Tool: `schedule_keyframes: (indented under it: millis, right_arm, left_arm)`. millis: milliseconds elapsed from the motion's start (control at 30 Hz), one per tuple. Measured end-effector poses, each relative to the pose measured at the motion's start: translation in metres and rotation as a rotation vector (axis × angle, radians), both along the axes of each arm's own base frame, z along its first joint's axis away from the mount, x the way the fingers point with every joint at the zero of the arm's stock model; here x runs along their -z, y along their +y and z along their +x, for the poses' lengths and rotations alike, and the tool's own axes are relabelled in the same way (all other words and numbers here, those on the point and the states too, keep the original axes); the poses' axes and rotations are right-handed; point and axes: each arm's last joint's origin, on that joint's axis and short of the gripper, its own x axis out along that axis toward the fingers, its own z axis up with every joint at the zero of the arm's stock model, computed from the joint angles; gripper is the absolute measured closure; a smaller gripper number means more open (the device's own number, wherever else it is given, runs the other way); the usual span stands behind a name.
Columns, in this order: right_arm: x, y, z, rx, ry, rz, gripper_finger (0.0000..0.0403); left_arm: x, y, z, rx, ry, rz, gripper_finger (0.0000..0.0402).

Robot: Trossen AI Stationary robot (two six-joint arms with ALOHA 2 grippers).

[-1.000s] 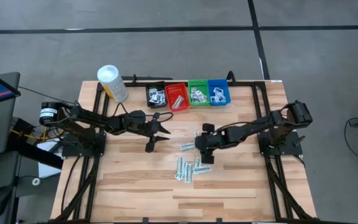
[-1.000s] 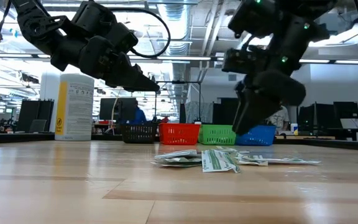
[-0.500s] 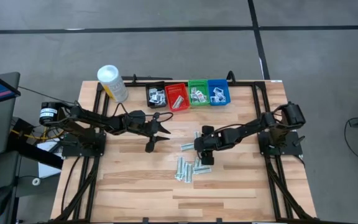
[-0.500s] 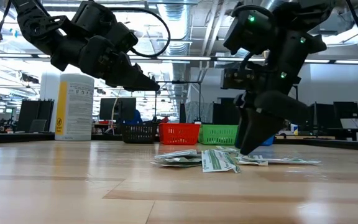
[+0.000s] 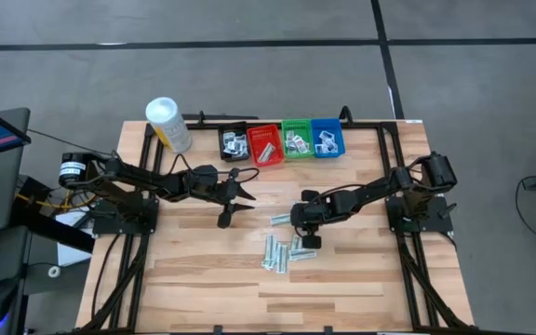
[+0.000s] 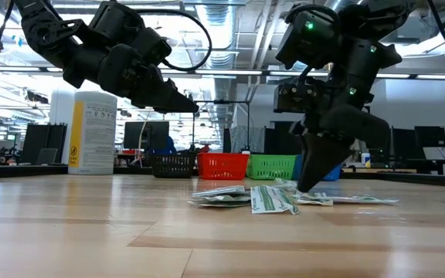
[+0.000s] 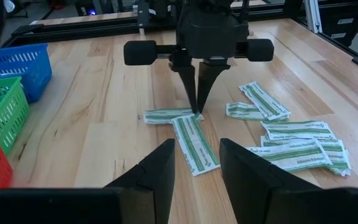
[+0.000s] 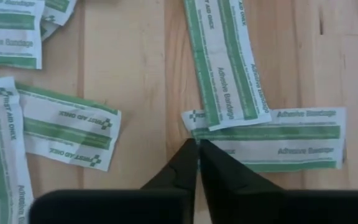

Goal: Pick & Place First Aid Supplies
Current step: Put the green bandage pack into the red bin

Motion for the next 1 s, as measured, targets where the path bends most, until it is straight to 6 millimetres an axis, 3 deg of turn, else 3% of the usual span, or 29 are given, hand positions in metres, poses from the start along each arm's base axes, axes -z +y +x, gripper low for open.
schedule_keyframes:
  millis: [400,633,733,1000]
  right_arm:
    - [-0.008,0.0,0.002,0.015,-0.006,0.008,0.04]
    - [-0.04,0.007,0.002,0.011,-0.037,-0.065,0.0402]
    - [-0.058,0.01,0.002,0.02,-0.115,-0.104,0.0402]
    - [-0.086,0.017,0.002,0.014,-0.276,-0.111,0.0402]
  left_arm:
    - [0.0,0.0,0.0,-0.001,0.0,0.0,0.0274]
    - [0.0,0.0,0.0,0.0,-0.001,0.0,0.0274]
    - [0.0,0.0,0.0,0.0,-0.001,0.0,0.0274]
    - [0.0,0.0,0.0,0.003,-0.006,0.008,0.0274]
